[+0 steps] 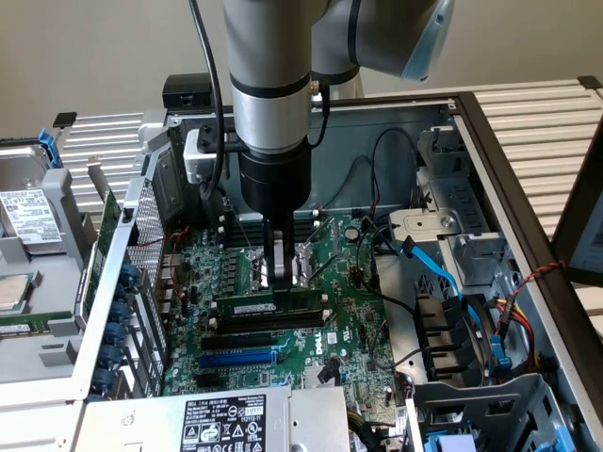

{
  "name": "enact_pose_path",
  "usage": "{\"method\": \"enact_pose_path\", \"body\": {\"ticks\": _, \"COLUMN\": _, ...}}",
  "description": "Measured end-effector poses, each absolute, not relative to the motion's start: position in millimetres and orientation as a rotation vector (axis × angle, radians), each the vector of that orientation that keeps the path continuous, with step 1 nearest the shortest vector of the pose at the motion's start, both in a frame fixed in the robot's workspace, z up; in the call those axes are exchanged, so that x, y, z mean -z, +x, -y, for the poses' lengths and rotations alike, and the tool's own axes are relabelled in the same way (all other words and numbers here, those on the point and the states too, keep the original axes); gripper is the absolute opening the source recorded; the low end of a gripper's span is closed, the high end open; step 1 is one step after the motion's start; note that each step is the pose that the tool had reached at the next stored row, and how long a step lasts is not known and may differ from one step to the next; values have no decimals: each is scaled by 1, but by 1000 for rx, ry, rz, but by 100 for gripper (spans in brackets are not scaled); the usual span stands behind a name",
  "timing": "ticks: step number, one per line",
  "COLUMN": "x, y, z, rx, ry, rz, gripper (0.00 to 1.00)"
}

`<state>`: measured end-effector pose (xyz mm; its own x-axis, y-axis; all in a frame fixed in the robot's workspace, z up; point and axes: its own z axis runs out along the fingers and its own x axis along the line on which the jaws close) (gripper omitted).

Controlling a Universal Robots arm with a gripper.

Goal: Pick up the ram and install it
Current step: 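Insert the ram into the slot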

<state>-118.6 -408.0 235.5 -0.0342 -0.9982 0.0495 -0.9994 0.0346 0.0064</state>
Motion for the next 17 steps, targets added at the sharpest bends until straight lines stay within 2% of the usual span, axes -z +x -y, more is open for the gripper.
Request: {"method": "enact_pose_path", "body": {"ticks": 17, "x": -232, "y": -119, "z": 409, "rx": -43, "ry": 2153, "rz": 2235, "gripper": 13}}
